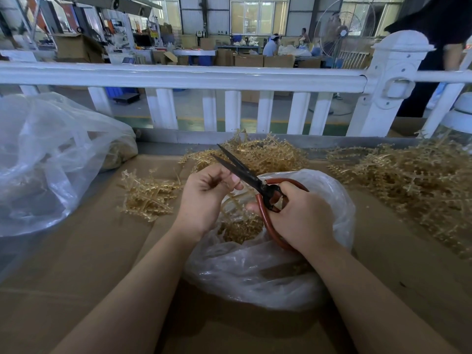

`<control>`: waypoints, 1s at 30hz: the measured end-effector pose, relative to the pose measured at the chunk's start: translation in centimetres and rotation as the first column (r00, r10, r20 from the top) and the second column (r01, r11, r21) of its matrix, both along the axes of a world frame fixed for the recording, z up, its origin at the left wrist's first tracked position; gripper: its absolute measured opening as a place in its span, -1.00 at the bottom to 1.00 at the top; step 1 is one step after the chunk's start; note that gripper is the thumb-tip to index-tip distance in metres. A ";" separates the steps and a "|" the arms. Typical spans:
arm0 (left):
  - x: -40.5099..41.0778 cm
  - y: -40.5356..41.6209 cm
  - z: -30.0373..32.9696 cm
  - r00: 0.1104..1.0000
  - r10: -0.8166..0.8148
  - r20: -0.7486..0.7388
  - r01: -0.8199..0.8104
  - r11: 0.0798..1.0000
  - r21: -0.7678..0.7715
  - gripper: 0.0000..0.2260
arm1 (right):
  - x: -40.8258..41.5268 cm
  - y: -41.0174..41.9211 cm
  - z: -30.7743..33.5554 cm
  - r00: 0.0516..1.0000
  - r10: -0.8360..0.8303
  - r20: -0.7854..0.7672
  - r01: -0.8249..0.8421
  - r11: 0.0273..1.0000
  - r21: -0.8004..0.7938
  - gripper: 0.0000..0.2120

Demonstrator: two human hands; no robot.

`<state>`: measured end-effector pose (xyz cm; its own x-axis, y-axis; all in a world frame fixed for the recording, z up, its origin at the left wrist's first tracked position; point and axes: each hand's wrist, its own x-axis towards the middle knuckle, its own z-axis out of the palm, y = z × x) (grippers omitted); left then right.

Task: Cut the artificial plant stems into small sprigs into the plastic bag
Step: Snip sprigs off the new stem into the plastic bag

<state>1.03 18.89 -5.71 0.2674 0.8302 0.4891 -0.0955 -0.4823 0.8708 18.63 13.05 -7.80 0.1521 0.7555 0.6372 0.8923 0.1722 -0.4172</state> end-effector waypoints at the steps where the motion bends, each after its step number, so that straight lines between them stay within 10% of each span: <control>1: 0.0 0.0 0.0 1.000 0.003 0.003 -0.003 1.000 -0.008 -0.90 | 0.0 0.0 -0.1 1.000 0.016 -0.023 -0.016 1.000 -0.006 -0.38; 14: 0.3 -0.7 0.3 0.996 -0.003 -0.091 0.002 1.000 -0.013 -0.81 | -0.3 0.5 0.4 0.799 0.235 -0.554 -0.342 0.935 -0.096 -0.81; 21: -0.5 -0.1 0.1 0.992 0.012 -0.127 -0.040 0.975 -0.221 -0.29 | 0.2 0.7 1.1 0.576 0.158 -0.802 -0.297 0.955 -0.025 -0.97; 30: -0.5 -0.1 0.3 0.969 -0.205 -0.136 0.138 0.910 -0.391 -0.70 | 0.4 0.2 1.6 0.448 0.195 -0.872 -0.323 0.945 0.045 -0.94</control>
<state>0.56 18.74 -5.45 0.4734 0.8768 0.0838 0.0185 -0.1051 0.9943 19.00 13.28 -6.17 0.3553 0.9106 0.2113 -0.0035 0.2273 -0.9738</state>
